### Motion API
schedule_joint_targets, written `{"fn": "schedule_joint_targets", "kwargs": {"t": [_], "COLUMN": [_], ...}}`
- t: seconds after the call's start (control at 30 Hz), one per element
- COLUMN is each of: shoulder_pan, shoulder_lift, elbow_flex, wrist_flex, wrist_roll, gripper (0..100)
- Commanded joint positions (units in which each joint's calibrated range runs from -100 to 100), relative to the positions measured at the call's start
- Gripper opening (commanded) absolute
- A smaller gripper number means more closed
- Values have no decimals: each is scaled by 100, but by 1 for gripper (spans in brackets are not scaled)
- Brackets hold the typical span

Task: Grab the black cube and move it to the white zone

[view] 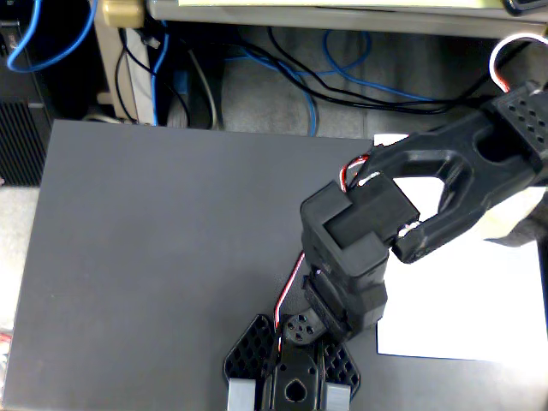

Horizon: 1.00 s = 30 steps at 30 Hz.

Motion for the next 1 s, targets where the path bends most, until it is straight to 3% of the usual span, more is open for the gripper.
{"fn": "schedule_joint_targets", "kwargs": {"t": [0.0,0.43,0.57,0.7,0.97], "shoulder_pan": [-51,15,23,23,23], "shoulder_lift": [-67,-59,-59,-59,-143], "elbow_flex": [-344,-389,-344,-344,-425], "wrist_flex": [-6,-6,-6,-6,-6], "wrist_roll": [42,42,592,603,603], "gripper": [36,36,36,56,56]}}
